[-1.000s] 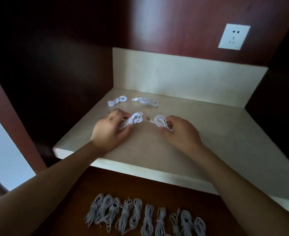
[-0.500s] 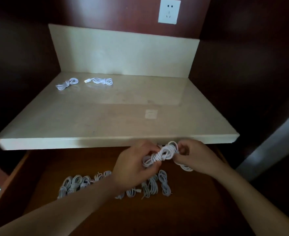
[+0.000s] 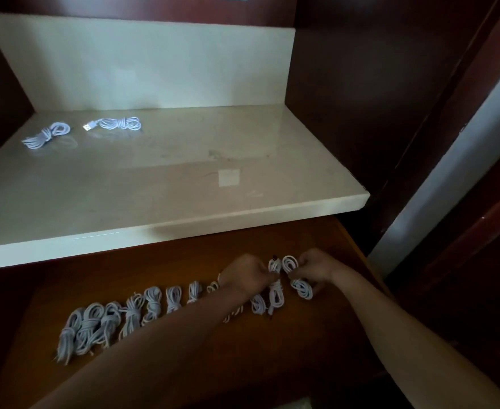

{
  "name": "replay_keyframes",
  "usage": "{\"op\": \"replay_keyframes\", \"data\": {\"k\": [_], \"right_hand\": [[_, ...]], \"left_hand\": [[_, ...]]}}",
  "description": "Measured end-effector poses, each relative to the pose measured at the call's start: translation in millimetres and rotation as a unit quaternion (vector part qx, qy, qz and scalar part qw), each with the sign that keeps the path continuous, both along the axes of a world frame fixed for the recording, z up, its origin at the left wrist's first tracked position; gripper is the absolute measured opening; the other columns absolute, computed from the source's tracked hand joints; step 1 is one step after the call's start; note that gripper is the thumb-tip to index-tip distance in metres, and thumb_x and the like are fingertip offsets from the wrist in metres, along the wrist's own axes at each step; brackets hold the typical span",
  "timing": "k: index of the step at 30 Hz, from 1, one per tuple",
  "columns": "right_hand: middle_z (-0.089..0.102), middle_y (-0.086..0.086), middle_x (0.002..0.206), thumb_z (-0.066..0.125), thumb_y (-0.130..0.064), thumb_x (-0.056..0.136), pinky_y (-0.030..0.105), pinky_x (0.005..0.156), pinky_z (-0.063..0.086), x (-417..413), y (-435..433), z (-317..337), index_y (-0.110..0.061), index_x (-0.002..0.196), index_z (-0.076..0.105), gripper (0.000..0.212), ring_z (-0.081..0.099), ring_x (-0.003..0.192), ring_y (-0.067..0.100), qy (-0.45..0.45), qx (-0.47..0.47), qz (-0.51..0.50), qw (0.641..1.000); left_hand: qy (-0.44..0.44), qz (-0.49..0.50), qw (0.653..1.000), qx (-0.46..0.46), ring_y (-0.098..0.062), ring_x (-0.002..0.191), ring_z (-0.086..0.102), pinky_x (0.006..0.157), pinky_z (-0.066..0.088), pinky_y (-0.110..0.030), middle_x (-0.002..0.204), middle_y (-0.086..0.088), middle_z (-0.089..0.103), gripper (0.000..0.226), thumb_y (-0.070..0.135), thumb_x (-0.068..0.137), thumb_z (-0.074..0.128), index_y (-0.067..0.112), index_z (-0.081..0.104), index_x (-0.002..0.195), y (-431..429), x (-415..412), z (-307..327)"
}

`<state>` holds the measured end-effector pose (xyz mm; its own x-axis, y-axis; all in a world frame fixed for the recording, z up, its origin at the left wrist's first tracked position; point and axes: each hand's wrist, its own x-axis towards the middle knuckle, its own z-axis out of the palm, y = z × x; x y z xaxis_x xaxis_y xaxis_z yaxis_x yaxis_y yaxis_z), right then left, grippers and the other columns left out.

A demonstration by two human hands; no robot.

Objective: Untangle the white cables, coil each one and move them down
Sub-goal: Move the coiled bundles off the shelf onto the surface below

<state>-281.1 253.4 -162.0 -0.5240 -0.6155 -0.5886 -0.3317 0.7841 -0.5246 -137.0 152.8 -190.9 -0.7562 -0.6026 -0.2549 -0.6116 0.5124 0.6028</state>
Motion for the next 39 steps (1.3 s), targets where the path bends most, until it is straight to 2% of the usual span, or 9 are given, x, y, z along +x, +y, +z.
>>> {"op": "replay_keyframes", "data": {"k": [5, 10, 16, 20, 23, 27, 31, 33, 39], "right_hand": [[0.062, 0.014, 0.105, 0.069, -0.017, 0.09, 0.035, 0.06, 0.059, -6, 0, -21, -0.004, 0.103, 0.059, 0.021, 0.065, 0.097, 0.028, -0.021, 0.01, -0.026, 0.999], [0.066, 0.017, 0.107, 0.068, -0.021, 0.091, 0.047, 0.075, 0.061, -10, 0, -40, -0.007, 0.098, 0.062, 0.016, 0.069, 0.093, 0.031, 0.028, 0.019, -0.006, 0.999], [0.069, 0.012, 0.104, 0.058, -0.011, 0.09, 0.043, 0.069, 0.062, -12, 1, -45, -0.01, 0.108, 0.066, 0.02, 0.071, 0.085, 0.029, 0.056, 0.003, 0.007, 0.998], [0.069, 0.003, 0.104, 0.06, -0.028, 0.089, 0.034, 0.082, 0.057, -2, 3, -30, -0.018, 0.102, 0.069, 0.019, 0.065, 0.091, 0.019, 0.163, 0.051, 0.105, 0.98], [0.063, 0.002, 0.103, 0.054, -0.036, 0.095, 0.03, 0.076, 0.05, 20, 3, 0, -0.018, 0.096, 0.06, 0.019, 0.06, 0.092, 0.019, 0.285, 0.081, 0.197, 0.935], [0.06, -0.006, 0.124, 0.054, -0.038, 0.097, 0.031, 0.088, 0.049, 56, 2, 49, -0.026, 0.127, 0.06, 0.033, 0.058, 0.111, 0.014, 0.303, -0.097, 0.292, 0.902], [0.067, -0.012, 0.106, 0.058, -0.032, 0.096, 0.028, 0.08, 0.052, 88, -8, 93, -0.03, 0.118, 0.067, 0.024, 0.06, 0.092, 0.001, 0.289, -0.226, 0.364, 0.856], [0.067, -0.013, 0.103, 0.059, -0.028, 0.095, 0.023, 0.078, 0.05, 98, -22, 107, -0.03, 0.117, 0.068, 0.023, 0.059, 0.09, 0.0, 0.286, -0.284, 0.368, 0.838], [0.061, -0.006, 0.12, 0.056, -0.026, 0.095, 0.032, 0.089, 0.047, 115, -104, 134, -0.024, 0.123, 0.064, 0.029, 0.055, 0.112, 0.014, 0.365, -0.309, 0.388, 0.788]], "left_hand": [[-0.042, 0.014, 0.997, -0.061, -0.012, 0.069, 0.066, 0.065, 0.059, -0.034, 0.078, 0.004, 0.072, 0.023, 0.04, 0.084, 0.06, 0.023, 0.076, 0.081, 0, -13, -15], [-0.038, -0.038, 0.991, -0.119, -0.014, 0.074, 0.066, 0.064, 0.058, -0.033, 0.08, 0.005, 0.071, 0.024, 0.037, 0.09, 0.057, 0.024, 0.076, 0.083, 5, -11, -19], [-0.013, -0.055, 0.994, -0.097, -0.013, 0.091, 0.065, 0.075, 0.056, -0.032, 0.098, 0.009, 0.07, 0.019, 0.036, 0.093, 0.055, 0.029, 0.073, 0.094, 1, 1, -10], [0.004, -0.081, 0.993, -0.089, -0.012, 0.098, 0.063, 0.077, 0.054, -0.029, 0.108, 0.008, 0.068, 0.02, 0.031, 0.097, 0.052, 0.026, 0.07, 0.105, -2, 19, 8], [0.002, -0.097, 0.993, -0.068, -0.012, 0.099, 0.062, 0.078, 0.053, -0.029, 0.108, 0.008, 0.067, 0.021, 0.033, 0.097, 0.053, 0.025, 0.067, 0.11, -5, 40, 26], [0.017, -0.101, 0.991, -0.082, -0.008, 0.092, 0.063, 0.08, 0.054, -0.031, 0.1, 0.012, 0.068, 0.016, 0.033, 0.093, 0.056, 0.029, 0.068, 0.103, -16, 76, 63], [0.054, -0.075, 0.988, -0.127, 0.002, 0.073, 0.059, 0.063, 0.047, -0.021, 0.081, 0.017, 0.065, 0.014, 0.038, 0.091, 0.058, 0.032, 0.07, 0.095, -29, 112, 109], [0.073, -0.043, 0.982, -0.171, 0.0, 0.074, 0.059, 0.065, 0.046, -0.023, 0.08, 0.017, 0.064, 0.017, 0.042, 0.091, 0.057, 0.031, 0.07, 0.095, -41, 130, 127], [0.076, 0.052, 0.955, -0.28, -0.014, 0.091, 0.061, 0.074, 0.045, -0.026, 0.095, 0.01, 0.063, 0.015, 0.037, 0.089, 0.06, 0.03, 0.068, 0.099, -113, 173, 160]]}}
